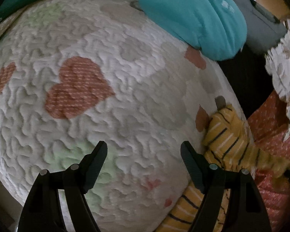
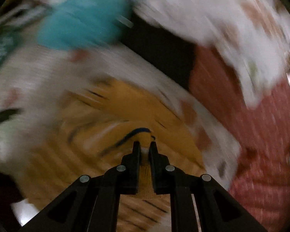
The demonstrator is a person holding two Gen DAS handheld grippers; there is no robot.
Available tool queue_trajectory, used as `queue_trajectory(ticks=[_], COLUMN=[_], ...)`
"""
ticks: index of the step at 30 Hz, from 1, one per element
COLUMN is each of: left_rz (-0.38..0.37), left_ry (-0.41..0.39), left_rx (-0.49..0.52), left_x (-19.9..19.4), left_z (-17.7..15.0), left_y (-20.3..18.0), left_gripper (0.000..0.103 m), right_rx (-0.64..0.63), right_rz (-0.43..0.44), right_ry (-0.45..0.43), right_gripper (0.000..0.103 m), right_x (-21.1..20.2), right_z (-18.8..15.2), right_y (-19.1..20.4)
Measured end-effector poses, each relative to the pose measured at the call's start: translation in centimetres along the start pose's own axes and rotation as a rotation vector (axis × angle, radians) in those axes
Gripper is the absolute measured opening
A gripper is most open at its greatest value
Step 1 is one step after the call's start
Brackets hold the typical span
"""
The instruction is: Fold small clothes
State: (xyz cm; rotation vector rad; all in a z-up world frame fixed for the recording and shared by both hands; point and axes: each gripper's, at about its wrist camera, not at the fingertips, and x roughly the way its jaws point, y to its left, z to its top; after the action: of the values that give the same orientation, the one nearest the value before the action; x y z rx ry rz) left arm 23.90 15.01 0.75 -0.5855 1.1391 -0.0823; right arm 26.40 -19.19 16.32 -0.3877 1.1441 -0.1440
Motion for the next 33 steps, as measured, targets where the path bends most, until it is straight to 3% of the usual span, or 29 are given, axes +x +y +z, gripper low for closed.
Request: queue_trajectory(ticks=[4,8,10,11,15,17,18,19,22,24,26,29,33], left_rz=[0.024,0.044,0.05,0.05,0.043,0.039,0.031,0.025,0.014,0.011,0.007,-0.004,-0.015], left_ry=[0.01,0.023,0.03,0.035,0.052,0.054,0.057,0.061,0.071,0.074,0.077,0.08,0.085], left_rx=[0.054,0.094,0.108,0.112,0.127,0.131,0.128,0.126,0.131,0.142,0.144,0.13,0.11], left_x=[1.1,2.3,2.9,3.1,3.7,3.6,3.7,3.7,4.0,4.0,3.9,3.8,3.6], left_z=[-0.6,-1.2,-1.4,-1.5,-1.9,-2.0,-2.1,-2.1,-2.2,-2.4,-2.3,-1.9,-1.4], left_y=[-2.0,-4.0,-4.6,-4.8,-5.8,-6.1,-6.3,-6.5,-7.1,-7.2,-7.1,-6.7,-6.0], left_gripper=[0.077,0.077,0.077,0.077,0.077,0.077,0.077,0.077,0.077,0.077,0.077,0.077,0.077], right_rx=[0.125,0.184,0.226,0.253,0.382,0.473,0.487,0.489,0.392,0.326,0.277,0.239,0.219], right_rz=[-0.139,-0.189,-0.177,-0.181,-0.219,-0.153,-0.107,0.01,0.214,0.281,0.333,0.322,0.305], right_ry=[0.153,0.251,0.283,0.286,0.202,0.08,0.049,0.007,-0.027,-0.049,-0.044,-0.009,0.108], right_gripper=[0.01,0.012,0.02,0.028,0.037,0.048,0.048,0.048,0.048,0.048,0.048,0.048,0.048], right_x=[8.9,14.4,15.9,16.3,14.5,11.8,11.6,11.0,11.2,11.8,13.5,16.5,20.4], right_z=[-3.5,-6.4,-7.7,-8.4,-8.8,-7.7,-7.0,-5.6,-1.5,1.4,4.7,8.1,9.2], right_y=[-6.4,-8.8,-9.7,-10.3,-11.7,-11.6,-11.6,-10.2,-5.7,-2.4,0.9,4.2,6.4])
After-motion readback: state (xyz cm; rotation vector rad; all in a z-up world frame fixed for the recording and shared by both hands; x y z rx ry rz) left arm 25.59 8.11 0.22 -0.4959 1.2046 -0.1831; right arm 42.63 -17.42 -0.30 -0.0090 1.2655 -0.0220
